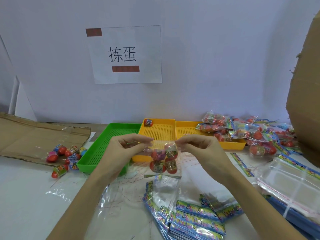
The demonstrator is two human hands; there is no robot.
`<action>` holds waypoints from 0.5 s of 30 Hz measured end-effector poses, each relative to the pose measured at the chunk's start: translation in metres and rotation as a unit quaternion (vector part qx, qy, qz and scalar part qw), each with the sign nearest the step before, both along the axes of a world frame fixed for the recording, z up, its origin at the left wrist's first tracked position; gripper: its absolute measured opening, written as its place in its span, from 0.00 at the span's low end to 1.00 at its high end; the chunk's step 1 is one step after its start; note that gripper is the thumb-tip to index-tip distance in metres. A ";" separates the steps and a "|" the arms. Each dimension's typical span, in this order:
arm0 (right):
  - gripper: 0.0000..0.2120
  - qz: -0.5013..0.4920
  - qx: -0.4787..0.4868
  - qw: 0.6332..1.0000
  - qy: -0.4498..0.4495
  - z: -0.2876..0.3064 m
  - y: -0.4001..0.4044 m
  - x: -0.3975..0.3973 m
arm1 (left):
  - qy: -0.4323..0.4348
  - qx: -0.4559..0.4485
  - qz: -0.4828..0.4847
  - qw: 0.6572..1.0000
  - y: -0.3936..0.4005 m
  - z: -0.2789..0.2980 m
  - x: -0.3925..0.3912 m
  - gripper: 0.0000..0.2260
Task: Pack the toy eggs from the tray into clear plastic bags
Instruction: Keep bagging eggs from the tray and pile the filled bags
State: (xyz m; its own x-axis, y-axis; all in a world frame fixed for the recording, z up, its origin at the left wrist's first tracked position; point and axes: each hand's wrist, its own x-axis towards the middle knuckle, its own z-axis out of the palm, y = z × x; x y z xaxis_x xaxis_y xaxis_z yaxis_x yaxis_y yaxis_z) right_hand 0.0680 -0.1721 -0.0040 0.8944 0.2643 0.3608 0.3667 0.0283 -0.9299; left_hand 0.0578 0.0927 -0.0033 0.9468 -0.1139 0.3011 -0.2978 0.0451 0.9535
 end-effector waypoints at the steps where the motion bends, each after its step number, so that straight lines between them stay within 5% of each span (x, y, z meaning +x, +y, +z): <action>1: 0.11 0.001 -0.003 1.000 -0.006 0.001 0.000 -0.001 | -0.001 -0.002 -0.003 1.000 0.000 0.001 -0.001 0.09; 15: 0.15 -0.031 -0.036 0.999 -0.023 0.009 0.000 -0.005 | -0.013 0.071 0.031 0.997 -0.003 0.000 -0.002 0.11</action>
State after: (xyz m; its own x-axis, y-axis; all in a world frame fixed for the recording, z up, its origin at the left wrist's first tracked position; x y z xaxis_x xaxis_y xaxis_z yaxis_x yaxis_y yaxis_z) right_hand 0.0632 -0.1721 0.0051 0.8926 0.2356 0.3844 0.4083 -0.0611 -0.9108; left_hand 0.0557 0.0893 -0.0032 0.9455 -0.0995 0.3100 -0.3201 -0.1094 0.9411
